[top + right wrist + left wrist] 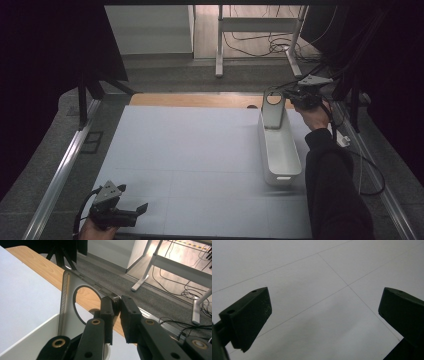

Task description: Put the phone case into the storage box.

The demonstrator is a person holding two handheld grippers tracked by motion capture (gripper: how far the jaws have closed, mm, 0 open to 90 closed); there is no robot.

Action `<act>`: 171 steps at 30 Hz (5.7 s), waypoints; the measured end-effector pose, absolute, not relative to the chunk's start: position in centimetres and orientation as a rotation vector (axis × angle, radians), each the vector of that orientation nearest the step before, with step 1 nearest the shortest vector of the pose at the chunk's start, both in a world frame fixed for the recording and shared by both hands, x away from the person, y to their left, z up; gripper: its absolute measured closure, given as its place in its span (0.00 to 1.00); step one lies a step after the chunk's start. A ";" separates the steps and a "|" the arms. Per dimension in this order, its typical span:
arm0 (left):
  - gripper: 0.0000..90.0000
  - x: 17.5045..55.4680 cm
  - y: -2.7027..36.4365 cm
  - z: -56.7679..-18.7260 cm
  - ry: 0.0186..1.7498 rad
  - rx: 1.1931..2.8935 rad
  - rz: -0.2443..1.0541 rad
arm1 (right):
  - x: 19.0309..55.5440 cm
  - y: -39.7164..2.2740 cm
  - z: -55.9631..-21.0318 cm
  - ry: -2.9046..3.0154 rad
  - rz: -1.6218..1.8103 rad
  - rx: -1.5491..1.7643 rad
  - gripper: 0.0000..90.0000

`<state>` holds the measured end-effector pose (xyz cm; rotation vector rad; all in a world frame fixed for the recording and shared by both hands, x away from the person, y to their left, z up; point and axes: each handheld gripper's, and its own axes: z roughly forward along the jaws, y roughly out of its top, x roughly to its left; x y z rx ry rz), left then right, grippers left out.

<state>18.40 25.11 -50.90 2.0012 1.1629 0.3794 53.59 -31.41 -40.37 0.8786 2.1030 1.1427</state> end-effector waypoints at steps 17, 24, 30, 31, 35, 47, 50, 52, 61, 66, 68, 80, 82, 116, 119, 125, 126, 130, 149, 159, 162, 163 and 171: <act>0.00 18.4 25.1 -50.9 1.163 2.002 0.380 | 53.6 -31.6 -41.0 2.085 1.141 0.893 0.84; 0.00 18.4 25.1 -50.9 1.164 2.003 0.379 | 53.6 -31.5 -40.9 2.085 1.139 0.900 0.79; 0.00 18.4 25.1 -50.9 1.163 2.002 0.379 | 53.5 -31.3 -40.8 2.082 1.132 0.905 0.72; 0.00 18.4 25.1 -50.9 1.163 2.002 0.377 | 53.4 -31.3 -40.8 2.084 1.126 0.907 0.71; 0.00 18.4 25.1 -50.9 1.162 2.000 0.378 | 53.3 -31.2 -40.7 2.087 1.122 0.918 0.66; 0.00 18.2 25.5 -50.8 1.157 1.957 0.380 | 52.4 -31.1 -40.6 2.121 1.151 1.050 0.47; 0.00 18.1 25.6 -50.7 1.163 1.945 0.370 | 52.0 -31.0 -40.5 2.125 1.141 1.063 0.44; 0.00 18.0 25.6 -50.7 1.163 1.938 0.365 | 51.9 -31.0 -40.5 2.130 1.138 1.070 0.43; 0.00 17.8 25.7 -50.6 1.167 1.930 0.363 | 50.3 -30.6 -40.3 2.163 1.149 1.101 0.36; 0.00 17.8 25.9 -50.6 1.163 1.929 0.358 | 48.9 -30.5 -40.2 2.190 1.163 1.125 0.32; 0.00 17.8 25.9 -50.6 1.159 1.928 0.356 | 48.3 -30.5 -40.2 2.199 1.158 1.129 0.30; 0.00 17.8 26.0 -50.6 1.144 1.917 0.345 | 44.5 -30.1 -40.3 2.265 1.150 1.140 0.20; 0.00 17.8 26.0 -50.6 1.142 1.925 0.344 | 43.8 -29.9 -40.4 2.274 1.146 1.148 0.18; 0.00 17.9 26.0 -50.7 1.135 1.928 0.329 | 34.4 -28.5 -42.3 2.303 1.092 1.153 0.00; 0.00 17.9 26.0 -50.7 1.136 1.926 0.329 | 33.6 -28.7 -42.6 2.302 1.082 1.163 0.00; 0.00 17.9 26.0 -50.7 1.136 1.928 0.331 | 32.0 -29.2 -42.7 2.283 1.094 1.178 0.00; 0.00 17.9 26.0 -50.7 1.136 1.928 0.331 | 31.8 -29.3 -42.7 2.282 1.101 1.183 0.00; 0.00 17.9 26.0 -50.7 1.135 1.927 0.333 | 31.0 -29.6 -42.7 2.268 1.110 1.193 0.00; 0.00 17.8 26.0 -50.7 1.140 1.922 0.333 | 26.8 -30.6 -43.5 2.230 1.147 1.201 0.00; 0.00 17.8 26.0 -50.7 1.142 1.921 0.330 | 24.9 -31.6 -44.7 2.211 1.124 1.244 0.00; 0.00 17.8 26.0 -50.7 1.143 1.918 0.330 | 24.5 -31.9 -45.0 2.207 1.124 1.260 0.00; 0.00 17.8 26.1 -50.7 1.141 1.918 0.331 | 24.4 -31.9 -45.1 2.206 1.124 1.263 0.00; 0.00 17.7 26.2 -50.7 1.139 1.903 0.332 | 23.3 -32.2 -45.9 2.211 1.098 1.280 0.00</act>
